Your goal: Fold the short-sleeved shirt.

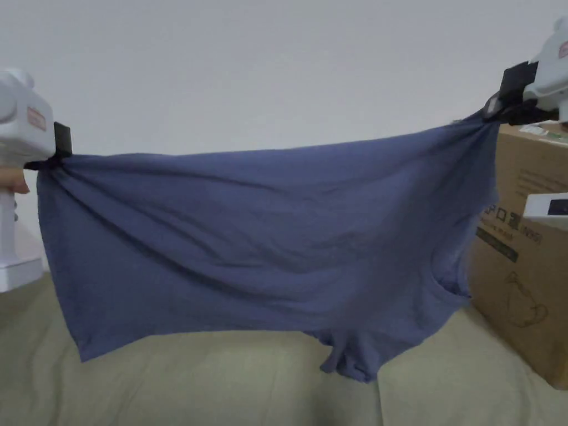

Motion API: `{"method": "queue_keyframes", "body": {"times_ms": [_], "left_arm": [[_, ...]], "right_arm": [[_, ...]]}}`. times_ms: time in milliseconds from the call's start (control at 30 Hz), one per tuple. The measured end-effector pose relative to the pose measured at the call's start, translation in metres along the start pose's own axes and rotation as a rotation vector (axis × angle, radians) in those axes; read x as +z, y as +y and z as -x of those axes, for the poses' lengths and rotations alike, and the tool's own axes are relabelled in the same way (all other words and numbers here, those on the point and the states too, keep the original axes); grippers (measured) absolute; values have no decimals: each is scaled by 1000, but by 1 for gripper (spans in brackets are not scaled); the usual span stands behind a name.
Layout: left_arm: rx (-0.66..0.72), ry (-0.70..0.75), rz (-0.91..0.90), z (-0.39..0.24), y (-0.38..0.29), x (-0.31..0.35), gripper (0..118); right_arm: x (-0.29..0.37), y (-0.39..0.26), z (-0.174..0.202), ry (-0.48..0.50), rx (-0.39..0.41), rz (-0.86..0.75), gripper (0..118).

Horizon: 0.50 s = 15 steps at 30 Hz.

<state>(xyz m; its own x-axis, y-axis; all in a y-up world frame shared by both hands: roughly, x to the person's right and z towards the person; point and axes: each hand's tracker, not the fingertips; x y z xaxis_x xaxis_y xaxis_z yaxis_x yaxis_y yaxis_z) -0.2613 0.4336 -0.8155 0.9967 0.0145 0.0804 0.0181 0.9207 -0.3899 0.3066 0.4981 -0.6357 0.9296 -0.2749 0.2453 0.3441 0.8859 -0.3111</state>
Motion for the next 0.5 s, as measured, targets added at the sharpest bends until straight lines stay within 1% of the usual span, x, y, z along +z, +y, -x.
{"method": "queue_keyframes", "body": {"times_ms": [100, 167, 267, 333, 367, 467, 500], "left_arm": [[-26, 30, 105, -5, -72, -50, 11], [-26, 39, 184, -5, -121, -79, 11], [9, 53, 305, -5, -192, -106, 11], [38, 48, 384, -3, -233, -116, 11], [37, 43, 400, -3, -248, -115, 11], [0, 66, 442, -1, -286, -107, 11], [4, 66, 455, 3, -293, -100, 11]], "right_arm": [[-52, -58, -16, -16, -16, 106, 4], [-86, -101, -28, -49, -11, 214, 4], [-129, -169, -47, -82, -40, 341, 4], [-147, -214, -59, -96, -57, 406, 4], [-152, -234, -63, -114, -81, 427, 4], [-157, -282, -77, -114, -126, 518, 4], [-153, -293, -80, -102, -104, 525, 4]]}}
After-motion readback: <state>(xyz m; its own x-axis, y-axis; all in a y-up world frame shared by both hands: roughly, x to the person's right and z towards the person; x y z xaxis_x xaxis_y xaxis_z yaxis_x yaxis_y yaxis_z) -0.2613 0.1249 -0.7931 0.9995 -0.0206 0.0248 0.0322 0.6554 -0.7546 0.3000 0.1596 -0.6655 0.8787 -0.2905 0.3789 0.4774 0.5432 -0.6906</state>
